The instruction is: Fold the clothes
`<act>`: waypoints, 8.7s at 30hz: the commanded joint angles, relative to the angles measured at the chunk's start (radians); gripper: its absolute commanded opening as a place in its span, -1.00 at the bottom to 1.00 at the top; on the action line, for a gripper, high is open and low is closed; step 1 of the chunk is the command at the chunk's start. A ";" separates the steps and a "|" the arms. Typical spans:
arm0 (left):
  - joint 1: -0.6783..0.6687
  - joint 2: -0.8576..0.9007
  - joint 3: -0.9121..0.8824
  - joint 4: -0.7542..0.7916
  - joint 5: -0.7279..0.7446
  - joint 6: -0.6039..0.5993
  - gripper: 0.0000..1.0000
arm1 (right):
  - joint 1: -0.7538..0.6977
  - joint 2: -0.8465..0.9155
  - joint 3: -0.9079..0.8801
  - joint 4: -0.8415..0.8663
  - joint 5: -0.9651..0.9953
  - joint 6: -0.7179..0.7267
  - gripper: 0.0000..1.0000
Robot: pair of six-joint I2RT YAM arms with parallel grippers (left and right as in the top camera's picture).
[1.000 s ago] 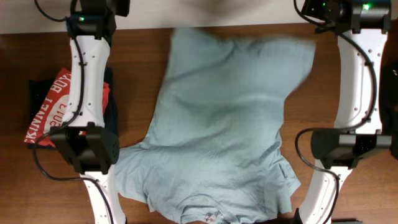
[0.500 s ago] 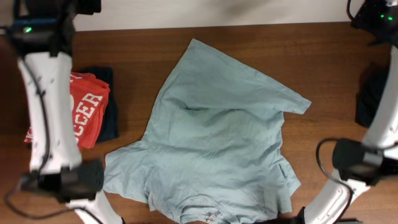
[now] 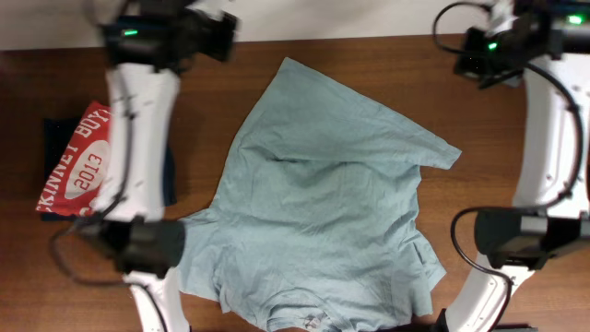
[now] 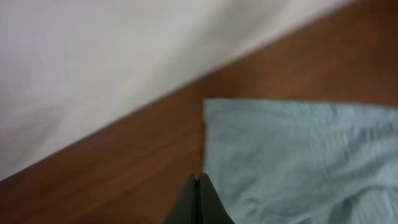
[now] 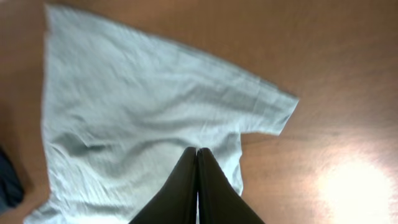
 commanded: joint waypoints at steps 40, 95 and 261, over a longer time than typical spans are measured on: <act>0.013 0.669 -0.010 0.305 -0.253 -0.262 -1.00 | 0.002 0.011 -0.224 0.080 0.031 -0.028 -0.92; -0.052 0.643 0.153 0.255 -0.023 0.018 -0.89 | 0.245 0.009 -1.176 0.396 0.223 0.202 -0.91; -0.157 0.093 0.209 -0.620 -0.181 -0.418 -0.11 | -0.155 -0.105 -0.635 0.716 0.198 0.075 -0.23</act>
